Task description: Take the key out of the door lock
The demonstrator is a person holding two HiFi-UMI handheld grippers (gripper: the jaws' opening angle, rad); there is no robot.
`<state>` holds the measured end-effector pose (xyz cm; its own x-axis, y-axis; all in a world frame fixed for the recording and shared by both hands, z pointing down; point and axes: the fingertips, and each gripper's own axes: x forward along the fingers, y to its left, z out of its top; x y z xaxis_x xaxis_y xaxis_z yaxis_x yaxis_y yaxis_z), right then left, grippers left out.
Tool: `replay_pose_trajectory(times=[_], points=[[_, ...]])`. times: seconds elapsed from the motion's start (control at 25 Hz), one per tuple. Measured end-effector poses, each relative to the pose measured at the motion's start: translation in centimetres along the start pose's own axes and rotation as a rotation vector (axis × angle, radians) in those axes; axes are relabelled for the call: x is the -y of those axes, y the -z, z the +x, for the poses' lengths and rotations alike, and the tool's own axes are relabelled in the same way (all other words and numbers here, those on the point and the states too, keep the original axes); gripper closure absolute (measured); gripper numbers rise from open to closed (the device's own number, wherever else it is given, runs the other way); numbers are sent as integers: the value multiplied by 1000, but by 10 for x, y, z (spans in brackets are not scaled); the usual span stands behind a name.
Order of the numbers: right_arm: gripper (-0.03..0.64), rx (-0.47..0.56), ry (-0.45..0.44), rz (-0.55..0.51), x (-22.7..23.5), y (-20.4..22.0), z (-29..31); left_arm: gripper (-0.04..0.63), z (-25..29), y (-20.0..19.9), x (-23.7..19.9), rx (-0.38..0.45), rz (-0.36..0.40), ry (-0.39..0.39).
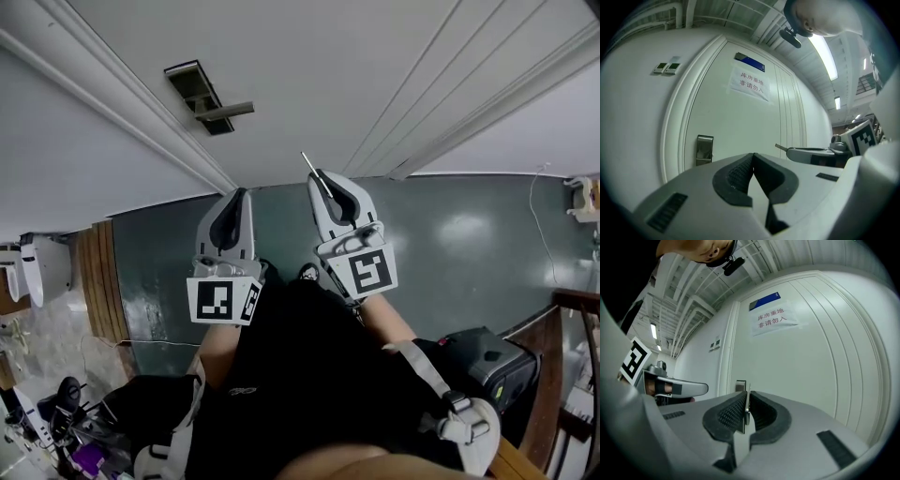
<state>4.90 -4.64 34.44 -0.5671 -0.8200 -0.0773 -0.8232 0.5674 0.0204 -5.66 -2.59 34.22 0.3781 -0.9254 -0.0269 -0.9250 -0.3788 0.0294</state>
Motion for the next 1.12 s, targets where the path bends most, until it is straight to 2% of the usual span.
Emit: replay_pose_trajectory(times=[0.28, 1.12], points=[[588, 2, 6, -27, 0, 3, -1, 572, -5, 13, -7, -25, -5, -24], [588, 3, -4, -32, -8, 1, -3, 572, -9, 17, -11, -20, -17, -41]])
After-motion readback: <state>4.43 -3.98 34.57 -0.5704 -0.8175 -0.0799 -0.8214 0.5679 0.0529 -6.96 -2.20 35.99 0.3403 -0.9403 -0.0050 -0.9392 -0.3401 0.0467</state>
